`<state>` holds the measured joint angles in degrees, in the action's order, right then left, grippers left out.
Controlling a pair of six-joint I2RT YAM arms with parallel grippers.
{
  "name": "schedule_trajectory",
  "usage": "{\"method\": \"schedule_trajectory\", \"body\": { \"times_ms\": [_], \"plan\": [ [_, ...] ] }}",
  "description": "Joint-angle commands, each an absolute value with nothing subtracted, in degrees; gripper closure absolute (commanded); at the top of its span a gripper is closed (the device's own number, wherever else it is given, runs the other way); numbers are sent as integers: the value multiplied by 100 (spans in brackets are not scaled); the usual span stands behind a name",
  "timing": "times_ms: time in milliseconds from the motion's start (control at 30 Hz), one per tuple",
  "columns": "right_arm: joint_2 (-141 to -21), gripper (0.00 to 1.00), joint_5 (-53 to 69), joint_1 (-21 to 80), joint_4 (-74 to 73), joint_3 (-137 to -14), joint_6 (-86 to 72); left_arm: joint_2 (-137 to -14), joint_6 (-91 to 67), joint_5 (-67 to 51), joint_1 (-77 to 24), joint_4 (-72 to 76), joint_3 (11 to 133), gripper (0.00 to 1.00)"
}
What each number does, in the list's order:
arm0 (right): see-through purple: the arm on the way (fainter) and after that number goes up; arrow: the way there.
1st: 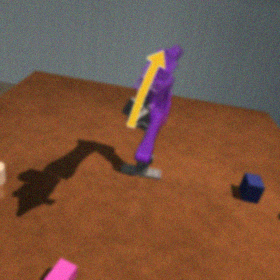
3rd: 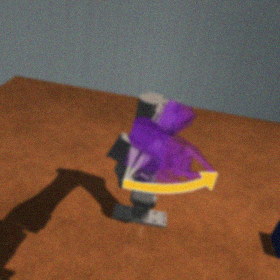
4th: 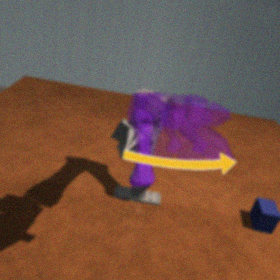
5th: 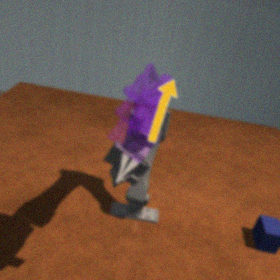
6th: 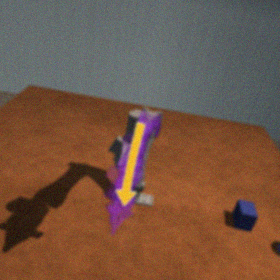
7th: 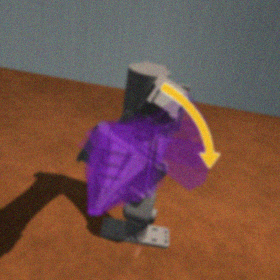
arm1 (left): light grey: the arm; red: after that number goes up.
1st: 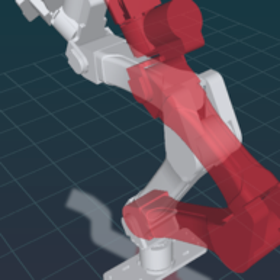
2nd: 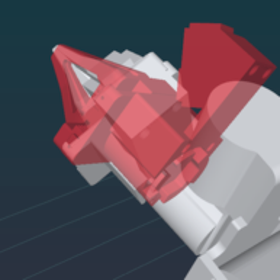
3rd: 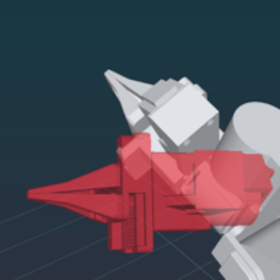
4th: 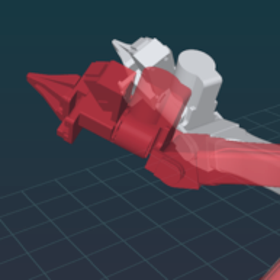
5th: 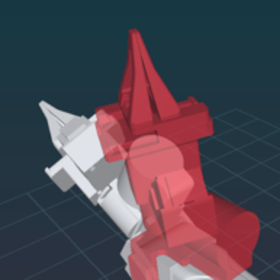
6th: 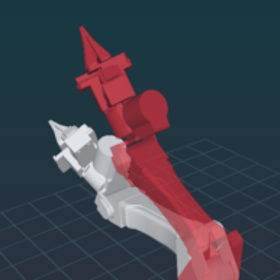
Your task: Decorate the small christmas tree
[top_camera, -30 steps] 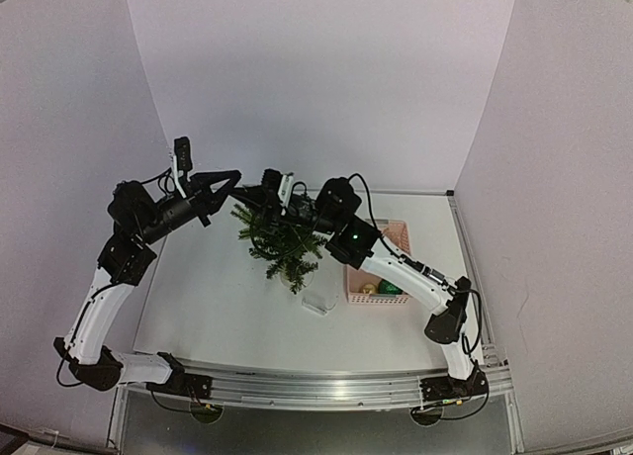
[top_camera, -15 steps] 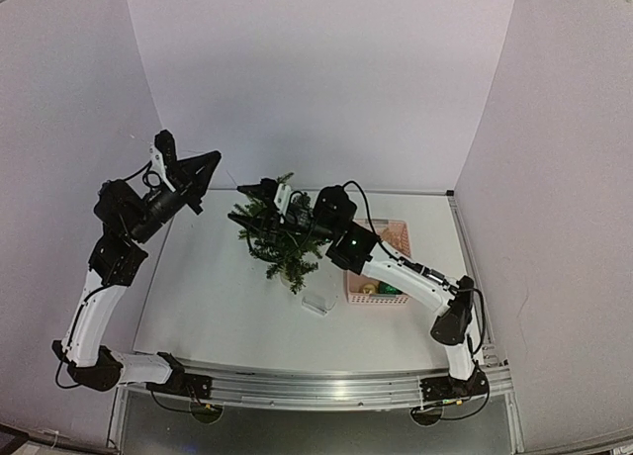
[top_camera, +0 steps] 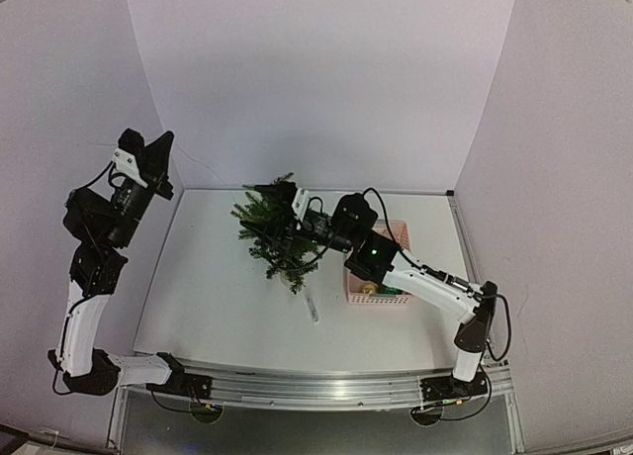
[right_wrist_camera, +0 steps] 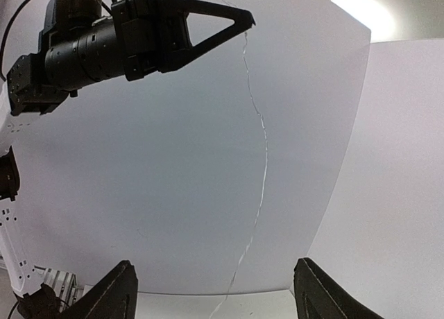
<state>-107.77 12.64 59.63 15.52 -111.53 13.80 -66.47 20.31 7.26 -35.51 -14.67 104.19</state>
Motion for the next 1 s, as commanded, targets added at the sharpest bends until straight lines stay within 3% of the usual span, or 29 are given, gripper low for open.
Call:
{"method": "schedule_trajectory", "body": {
  "times_ms": [0, 167, 200, 233, 333, 600, 967],
  "plan": [
    [-10371, 24, 932, 5985, 1729, -10852, 1309, -6564, 2799, 1407, -3525, -984, 10506, 100],
    [-10129, 23, 850, 5983, 1723, -10360, 1160, -6603, 3114, 1181, -3524, -361, 9948, 100],
    [-10039, 21, 829, 5983, 1723, -10193, 1118, -6650, 3150, 1192, -3525, -238, 9898, 100],
    [-9942, 12, 802, 5985, 1723, -10025, 1071, -6721, 3178, 1229, -3525, -128, 9887, 100],
    [-9611, 6, 714, 6004, 1715, -9629, 919, -6872, 3319, 1363, -3495, 287, 9831, 100],
    [-8879, 3, 83, 6252, 1673, -8640, 989, -7358, 3605, 1195, -3373, 750, 10350, 100],
    [-8736, 3, 0, 6324, 1645, -8472, 1056, -8227, 3161, 710, -2854, 701, 11177, 100]
  ]
}}
